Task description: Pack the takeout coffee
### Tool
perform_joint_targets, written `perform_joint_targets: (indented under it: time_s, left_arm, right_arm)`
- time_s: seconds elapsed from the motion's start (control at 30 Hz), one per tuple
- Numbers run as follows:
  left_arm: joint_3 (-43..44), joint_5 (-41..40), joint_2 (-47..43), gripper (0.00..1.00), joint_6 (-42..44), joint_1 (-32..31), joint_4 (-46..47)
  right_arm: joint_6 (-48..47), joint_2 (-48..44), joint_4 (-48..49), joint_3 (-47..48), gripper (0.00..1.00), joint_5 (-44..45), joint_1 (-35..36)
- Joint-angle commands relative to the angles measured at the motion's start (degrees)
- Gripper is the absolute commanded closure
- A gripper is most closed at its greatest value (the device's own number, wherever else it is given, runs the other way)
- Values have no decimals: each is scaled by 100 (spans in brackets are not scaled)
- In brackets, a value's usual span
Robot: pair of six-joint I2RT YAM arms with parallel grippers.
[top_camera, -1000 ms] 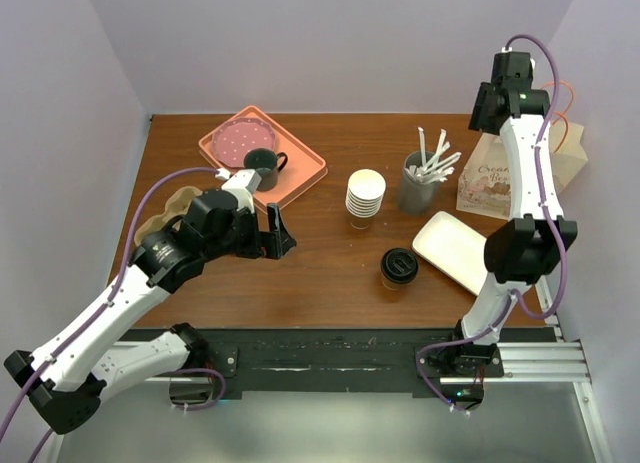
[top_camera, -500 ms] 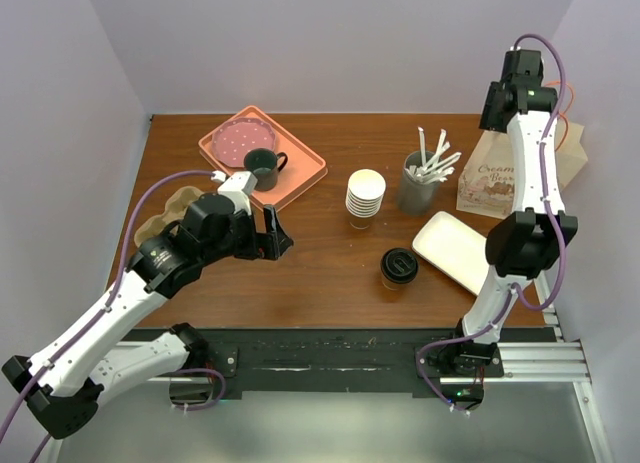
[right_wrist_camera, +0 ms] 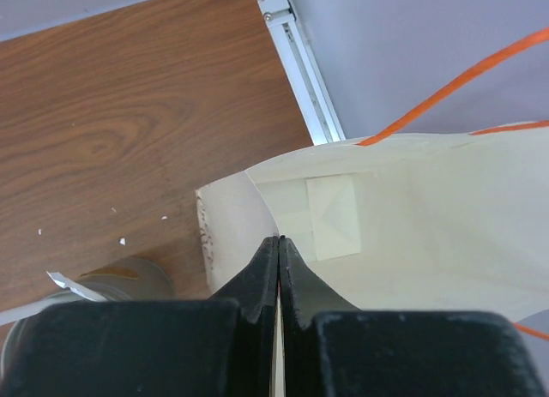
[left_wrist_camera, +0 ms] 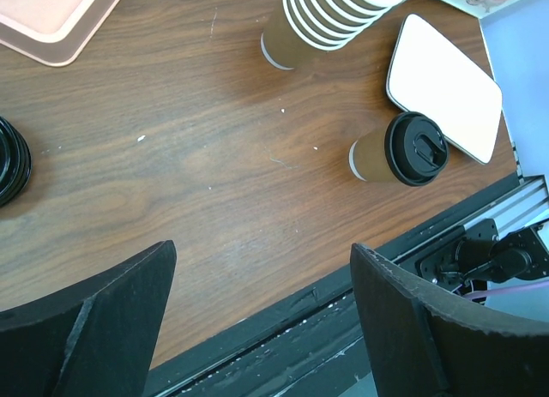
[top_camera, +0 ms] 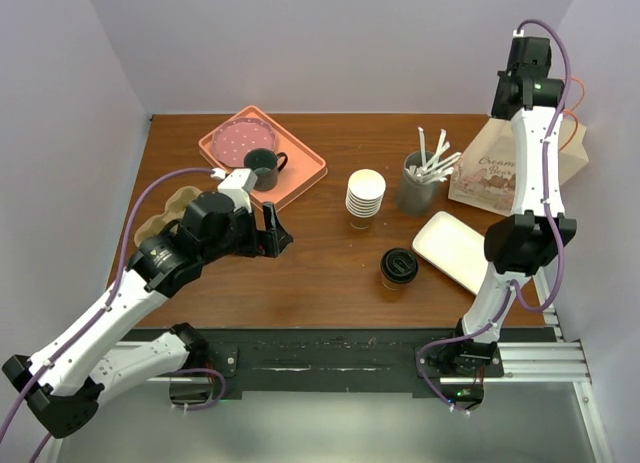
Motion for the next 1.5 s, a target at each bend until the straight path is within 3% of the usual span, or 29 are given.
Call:
perform_joint_targets:
  time_s: [0.0,0.33,0.47,0.7,0.87,1.03,1.2,1.47]
  left_arm:
    - [453,-121,91,14,136,28,150]
    - [911,-718,197,14,145,28,-281]
    - [1104,-1078,267,14,-4,28,-588]
    - [1376,-1553,356,15,-250,28,-1072]
    - [1762,-2159,373,16,-645,46,-1642]
    - [2430,-2624,347,15,-638,55,-2091]
    - [3775,-3029,426,15,-602,55,-2847]
    - [3934,-3443,22,16,-734,64,-3252]
  right_arm:
    - [-537,-330,187,321,100,187,70]
    - [-1495,-716,845,1016,100,161,606]
    - [-2005,-910,1224,1235,100,354,1317]
    - [-2602,-1314,1690,1130,100,-304,2363]
    - [-2972,-1341,1630,1253,100,117,3628]
    - [-3008,-1710,1796,613,100,-31,4595]
    - [-2745,-1991,1919,-202,100,-673,5596]
    - [-2630,-2448,2191,-1874,100,-621,6740]
